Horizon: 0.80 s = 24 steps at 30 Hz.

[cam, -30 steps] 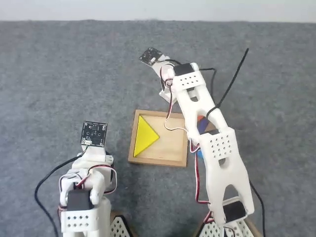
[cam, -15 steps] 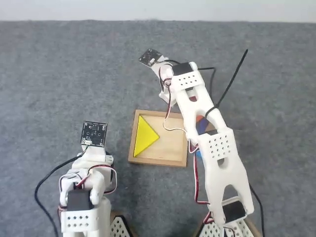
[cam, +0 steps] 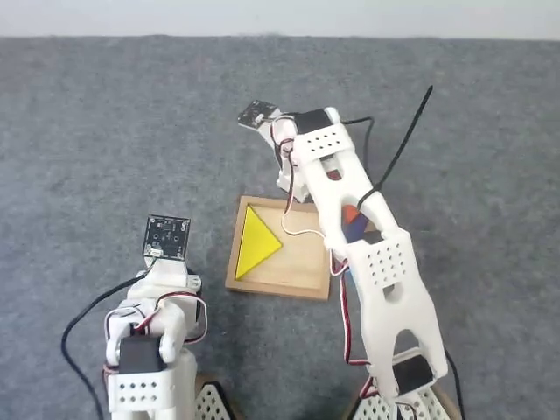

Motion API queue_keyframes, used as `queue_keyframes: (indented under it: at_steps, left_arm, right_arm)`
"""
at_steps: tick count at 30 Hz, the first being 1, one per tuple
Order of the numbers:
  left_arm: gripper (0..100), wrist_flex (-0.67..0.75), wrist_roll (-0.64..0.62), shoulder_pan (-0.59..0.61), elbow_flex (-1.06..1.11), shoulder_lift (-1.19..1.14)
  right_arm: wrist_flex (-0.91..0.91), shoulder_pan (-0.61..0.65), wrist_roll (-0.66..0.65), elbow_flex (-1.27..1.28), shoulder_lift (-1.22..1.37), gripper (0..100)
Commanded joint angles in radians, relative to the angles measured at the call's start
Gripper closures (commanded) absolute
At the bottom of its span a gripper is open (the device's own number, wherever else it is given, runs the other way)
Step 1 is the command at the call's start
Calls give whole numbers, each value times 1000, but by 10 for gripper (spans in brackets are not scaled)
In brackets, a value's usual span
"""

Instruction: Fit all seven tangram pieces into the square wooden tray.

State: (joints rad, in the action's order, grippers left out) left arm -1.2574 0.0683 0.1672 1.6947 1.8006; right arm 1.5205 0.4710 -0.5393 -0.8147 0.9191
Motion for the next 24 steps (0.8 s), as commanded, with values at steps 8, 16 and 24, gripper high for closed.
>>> queue_keyframes:
  at_steps: [8,16,24]
  left_arm:
    - [979,-3,2,-5,-10,15]
    - [979,-3,2,-5,-10,15]
    - [979,-3,2,-5,-10,15]
  right_arm:
    - [108,64,11,-14,-188,763]
    - [30,38,41,3,-122,675]
    - [-77,8,100,3,-48,655]
